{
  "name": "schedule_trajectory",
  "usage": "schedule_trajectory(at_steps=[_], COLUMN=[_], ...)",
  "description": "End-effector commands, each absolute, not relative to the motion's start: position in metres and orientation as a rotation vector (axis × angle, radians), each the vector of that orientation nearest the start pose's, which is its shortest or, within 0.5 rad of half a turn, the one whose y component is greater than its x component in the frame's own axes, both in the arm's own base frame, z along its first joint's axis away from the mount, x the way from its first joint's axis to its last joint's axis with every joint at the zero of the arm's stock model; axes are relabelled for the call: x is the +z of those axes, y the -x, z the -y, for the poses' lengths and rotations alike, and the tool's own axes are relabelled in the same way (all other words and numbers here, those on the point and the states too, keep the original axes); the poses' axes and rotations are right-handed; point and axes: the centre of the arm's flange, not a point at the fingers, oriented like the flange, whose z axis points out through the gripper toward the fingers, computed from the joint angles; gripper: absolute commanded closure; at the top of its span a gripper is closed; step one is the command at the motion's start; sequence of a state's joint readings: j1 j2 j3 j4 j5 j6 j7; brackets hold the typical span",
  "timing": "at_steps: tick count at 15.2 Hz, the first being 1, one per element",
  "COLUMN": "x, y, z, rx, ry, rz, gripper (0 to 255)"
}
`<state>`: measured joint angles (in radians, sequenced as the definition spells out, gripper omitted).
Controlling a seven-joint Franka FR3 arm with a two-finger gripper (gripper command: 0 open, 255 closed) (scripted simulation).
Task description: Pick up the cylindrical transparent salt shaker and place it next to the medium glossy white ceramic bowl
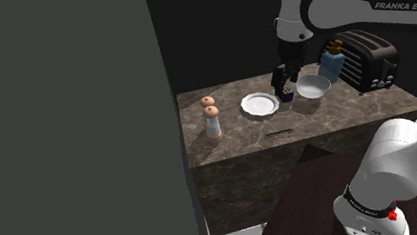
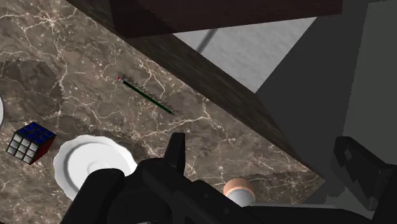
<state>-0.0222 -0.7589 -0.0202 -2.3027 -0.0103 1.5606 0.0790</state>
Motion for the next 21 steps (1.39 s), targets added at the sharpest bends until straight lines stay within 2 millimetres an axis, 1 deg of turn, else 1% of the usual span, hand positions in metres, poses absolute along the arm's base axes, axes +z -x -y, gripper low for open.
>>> schedule_trajectory(at_steps=[1,21], x=[0.606,0.485], y=[-0.313,-0.547], z=[0.016,-0.008], rx=[-0.026,-0.046], ry=[3.132,3.200], rz=[-0.182,-0.209], gripper=[0,0])
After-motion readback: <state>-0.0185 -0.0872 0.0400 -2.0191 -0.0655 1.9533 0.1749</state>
